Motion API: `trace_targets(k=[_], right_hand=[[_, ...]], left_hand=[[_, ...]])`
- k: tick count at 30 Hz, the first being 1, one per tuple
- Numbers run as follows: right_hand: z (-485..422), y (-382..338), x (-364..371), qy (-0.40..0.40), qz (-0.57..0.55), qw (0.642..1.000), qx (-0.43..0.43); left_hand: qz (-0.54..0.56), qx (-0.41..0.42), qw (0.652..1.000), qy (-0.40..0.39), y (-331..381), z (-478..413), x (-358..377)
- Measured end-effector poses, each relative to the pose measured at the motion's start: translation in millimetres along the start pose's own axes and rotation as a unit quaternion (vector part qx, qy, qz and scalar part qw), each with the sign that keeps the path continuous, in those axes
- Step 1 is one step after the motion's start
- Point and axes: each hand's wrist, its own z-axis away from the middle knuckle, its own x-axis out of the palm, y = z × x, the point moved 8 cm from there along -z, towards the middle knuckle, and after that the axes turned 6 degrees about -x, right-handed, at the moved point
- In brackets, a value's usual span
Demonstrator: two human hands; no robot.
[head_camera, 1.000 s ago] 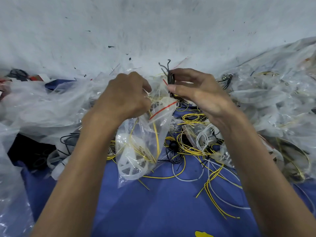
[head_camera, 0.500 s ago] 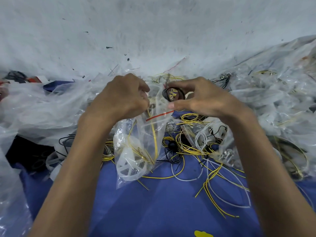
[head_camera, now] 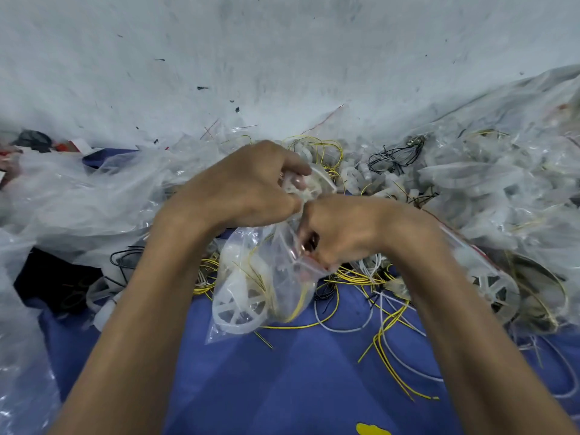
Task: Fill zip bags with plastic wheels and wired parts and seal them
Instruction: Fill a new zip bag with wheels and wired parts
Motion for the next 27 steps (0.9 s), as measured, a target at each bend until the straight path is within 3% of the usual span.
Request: trace_targets(k=[2, 5, 7, 10, 14, 18, 24, 27], right_hand=[[-4, -1, 6, -0.008, 0.035, 0.999, 0.032], [-5, -12, -11, 0.087, -0.024, 0.996, 0.007], [-5, -21, -11, 0.061, -0.041, 0.997, -0.018], [-7, -21, 12, -0.040, -0.053, 0.997, 0.039], [-10, -13, 13, -0.008, -0.039, 0.995, 0.091], [-18, -11, 10, 0.075, -0.054, 0.994, 0.059], [-28, -15, -4, -0.024, -0.080, 0.995, 0.050], [-28, -4, -19, -0.003, 0.022, 0.996, 0.081]], left_hand=[[0.004, 0.013, 1.000, -0.023, 7, 2, 7], [0.009, 0.013, 1.000, -0.001, 7, -1, 3], [0.020, 0.002, 1.000, 0.010, 2, -1, -5], [0.015, -0.001, 1.000, -0.007, 4, 2, -4], [0.004, 0.007, 1.000, -0.023, 9, 3, 4], [0.017, 0.004, 1.000, -0.007, 2, 1, -4], [0.025, -0.010, 0.999, 0.021, -14, -4, -11], [0.024, -0.020, 0.999, 0.033, -23, -7, -14]])
